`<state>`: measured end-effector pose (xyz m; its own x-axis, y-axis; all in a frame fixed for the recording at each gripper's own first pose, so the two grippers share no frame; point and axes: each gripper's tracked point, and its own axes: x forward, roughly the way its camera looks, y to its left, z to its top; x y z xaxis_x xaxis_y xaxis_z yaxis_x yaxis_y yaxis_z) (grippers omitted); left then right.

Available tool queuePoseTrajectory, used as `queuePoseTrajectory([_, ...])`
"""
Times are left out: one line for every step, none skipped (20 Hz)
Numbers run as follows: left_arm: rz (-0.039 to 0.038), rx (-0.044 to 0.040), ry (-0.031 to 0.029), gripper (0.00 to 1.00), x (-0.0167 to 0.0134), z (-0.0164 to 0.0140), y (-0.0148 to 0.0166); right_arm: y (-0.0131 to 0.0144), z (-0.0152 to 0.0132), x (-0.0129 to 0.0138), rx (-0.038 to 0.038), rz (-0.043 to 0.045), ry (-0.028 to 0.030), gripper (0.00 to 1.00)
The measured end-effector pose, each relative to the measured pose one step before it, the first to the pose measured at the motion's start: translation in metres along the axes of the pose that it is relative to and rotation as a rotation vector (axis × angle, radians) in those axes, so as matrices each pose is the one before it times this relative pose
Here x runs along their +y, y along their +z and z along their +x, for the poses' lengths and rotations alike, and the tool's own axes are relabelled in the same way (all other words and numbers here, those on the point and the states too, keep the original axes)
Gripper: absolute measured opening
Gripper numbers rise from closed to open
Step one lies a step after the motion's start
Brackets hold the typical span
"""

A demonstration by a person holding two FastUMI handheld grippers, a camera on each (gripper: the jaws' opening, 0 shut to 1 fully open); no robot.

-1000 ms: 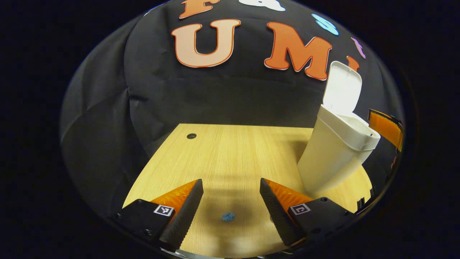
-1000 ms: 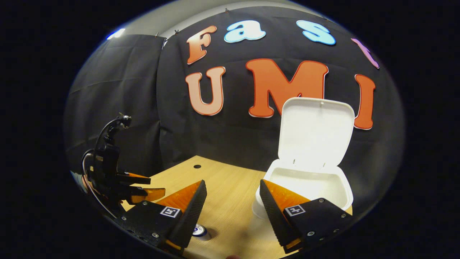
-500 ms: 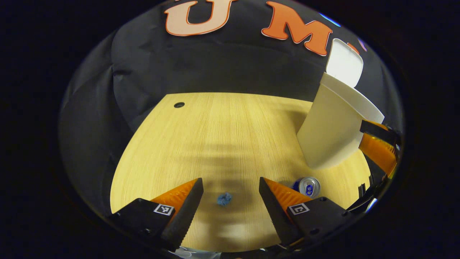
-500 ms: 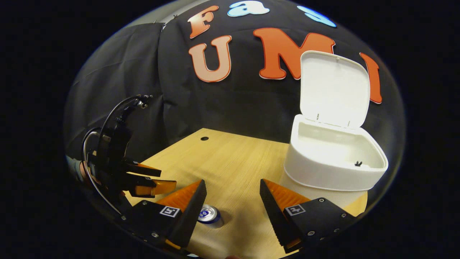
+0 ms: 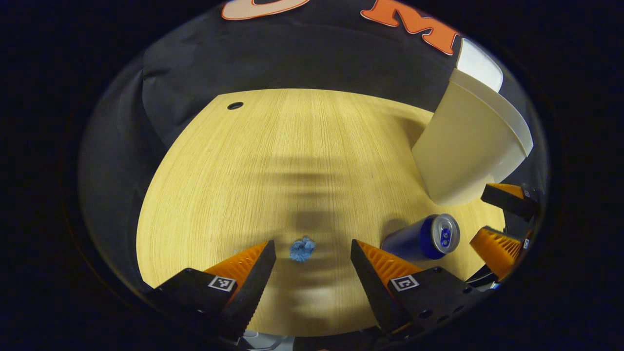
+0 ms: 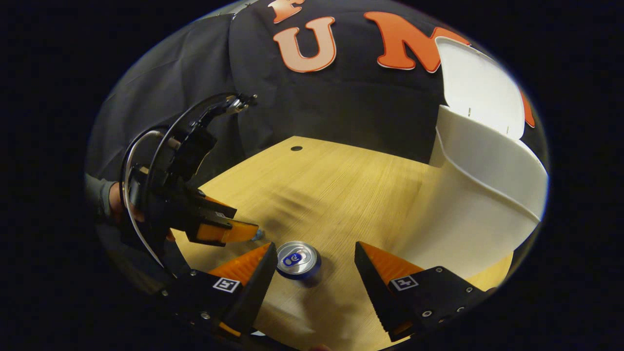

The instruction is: Press the lid of the desktop garbage bin to open it, pick up the crumpled paper on the desktop and throw it into the bin, then pick up the pop can on the desktop and drop it into the bin, and finally close the garbage bin lid.

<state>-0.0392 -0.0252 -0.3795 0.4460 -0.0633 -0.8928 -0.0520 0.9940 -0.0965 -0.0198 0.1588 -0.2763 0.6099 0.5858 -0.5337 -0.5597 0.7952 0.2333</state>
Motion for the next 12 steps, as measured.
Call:
queuePoseTrajectory([0.00629, 0.01277, 0.00174, 0.99, 0.00060, 0.00206, 0.00106, -0.00445, 0.00248, 0.00133, 0.01659, -0.01906, 0.00897, 0.97])
queuePoseTrajectory([0.00567, 0.01360, -0.00020, 0.99, 0.00051, 0.00248, 0.00160, -0.00068, -0.00089, -0.00145, 0.01302, -0.01669, 0.00574, 0.98])
queuePoseTrajectory([0.00408, 0.01555, 0.00334, 0.99, 0.00117, 0.00188, 0.00228, -0.00107, -0.00007, -0.00044, 0.01235, -0.01249, 0.00535, 0.97])
queuePoseTrajectory([0.00433, 0.01261, 0.00370, 0.99, 0.00128, 0.00166, 0.00386, -0.00232, 0.00000, 0.00077, 0.01114, -0.00635, 0.00419, 0.98])
queuePoseTrajectory([0.00378, 0.01145, 0.00417, 0.99, 0.00150, 0.00139, 0.00492, -0.00160, 0.00098, 0.00055, 0.01308, -0.00013, 0.00746, 0.98])
queuePoseTrajectory([0.00358, 0.01213, 0.01346, 0.99, 0.00316, 0.00098, 0.00586, -0.00216, 0.00283, 0.00014, 0.01116, 0.00261, 0.00256, 0.98])
queuePoseTrajectory([0.00356, 0.00550, 0.01255, 0.99, 0.00326, 0.00074, 0.00815, -0.00200, 0.00195, 0.00033, 0.01152, 0.00294, 0.00199, 0.98])
queuePoseTrajectory([0.00047, 0.01215, 0.00439, 0.98, 0.00202, 0.00062, 0.00782, -0.00303, -0.00018, 0.00131, 0.01265, 0.00121, 0.00074, 0.98])
queuePoseTrajectory([0.00475, 0.01092, 0.00446, 0.99, 0.00155, -0.00172, 0.00925, -0.00038, 0.00091, -0.00041, 0.00896, 0.00110, -0.00511, 0.98])
queuePoseTrajectory([0.01346, -0.00048, 0.00271, 0.99, 0.00137, -0.00169, 0.01258, -0.00052, -0.00103, 0.00116, 0.00249, 0.00104, -0.00061, 0.98])
queuePoseTrajectory([0.01346, -0.00311, 0.00466, 0.99, 0.00195, -0.00263, 0.01482, 0.00098, -0.00088, -0.00114, 0.00375, 0.00211, 0.00010, 0.98])
queuePoseTrajectory([0.00998, 0.00176, -0.00068, 0.98, 0.00121, -0.00137, 0.01482, -0.00008, -0.00081, 0.00047, 0.00606, 0.00322, 0.00154, 0.98])
